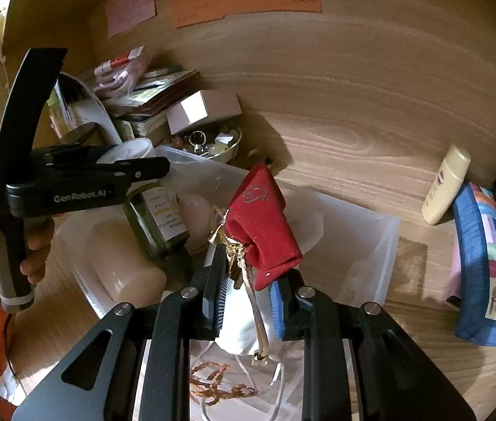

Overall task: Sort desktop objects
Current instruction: 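Carry the white container and red pouch over the clear box, then open both grippers to drop the container and pouch into the box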

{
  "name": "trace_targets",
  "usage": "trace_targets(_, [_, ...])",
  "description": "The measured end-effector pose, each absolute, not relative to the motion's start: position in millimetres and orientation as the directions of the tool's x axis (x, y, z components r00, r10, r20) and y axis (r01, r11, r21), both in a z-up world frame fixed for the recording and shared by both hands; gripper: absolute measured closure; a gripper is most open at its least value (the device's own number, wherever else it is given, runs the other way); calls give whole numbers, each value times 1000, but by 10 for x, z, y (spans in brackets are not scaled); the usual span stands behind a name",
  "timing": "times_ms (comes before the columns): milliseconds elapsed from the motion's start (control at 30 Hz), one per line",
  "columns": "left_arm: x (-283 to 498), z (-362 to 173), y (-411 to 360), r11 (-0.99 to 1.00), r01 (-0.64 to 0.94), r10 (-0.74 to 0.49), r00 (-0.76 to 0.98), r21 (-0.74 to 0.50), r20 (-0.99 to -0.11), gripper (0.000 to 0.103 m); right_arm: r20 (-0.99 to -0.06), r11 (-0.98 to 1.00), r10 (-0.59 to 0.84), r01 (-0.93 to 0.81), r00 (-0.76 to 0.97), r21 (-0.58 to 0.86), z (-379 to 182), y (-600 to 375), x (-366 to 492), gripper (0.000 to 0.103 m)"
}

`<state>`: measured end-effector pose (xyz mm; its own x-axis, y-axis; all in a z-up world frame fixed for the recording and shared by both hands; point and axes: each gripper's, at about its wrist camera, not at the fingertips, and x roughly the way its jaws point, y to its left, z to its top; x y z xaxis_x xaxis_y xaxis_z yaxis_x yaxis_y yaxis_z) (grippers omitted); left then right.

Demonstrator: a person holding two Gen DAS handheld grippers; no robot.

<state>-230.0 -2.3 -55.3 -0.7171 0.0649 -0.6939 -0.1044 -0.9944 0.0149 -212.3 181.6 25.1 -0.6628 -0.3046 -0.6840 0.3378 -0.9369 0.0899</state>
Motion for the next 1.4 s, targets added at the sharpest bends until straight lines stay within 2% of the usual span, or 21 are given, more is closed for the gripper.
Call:
trace_targets(533, [-2230, -591, 59, -987, -150, 70, -719, 56, -692, 38, -721, -935, -279, 350, -634, 54, 125, 1713, -2175, 80])
trace_targets(733, [-2180, -551, 64, -986, -155, 69, -728, 65, -682, 38, -717, -936, -256, 352, -649, 15, 150, 1677, -2137, 66])
trace_targets(900, [-2141, -505, 28, -987, -151, 73, -733, 57, -676, 36, -689, -940, -231, 340, -686, -23, 217, 1665, -2087, 47])
trace_targets(1000, [-2099, -454, 3, -988, -147, 77, -742, 49, -666, 31, -672, -944, -221, 329, -707, -35, 269, 1685, -2059, 37])
trace_targets(1133, [-2029, -385, -9, -989, -138, 69, -755, 54, -652, 27, -661, -948, -209, 316, -721, -44, 307, 1704, -2036, 29])
trace_targets(1200, [-1986, -349, -14, -990, -132, 66, -761, 54, -645, 20, -661, -950, -203, 309, -722, -46, 316, 1710, -2028, 22])
trace_targets(1267, [-1916, -303, -27, -991, -124, 59, -771, 59, -634, 14, -661, -951, -199, 305, -724, -47, 330, 1713, -2010, 21])
trace_targets(1400, [-1785, -205, -53, -991, -113, 48, -784, 67, -619, 9, -656, -954, -189, 296, -731, -54, 374, 1722, -1987, 20])
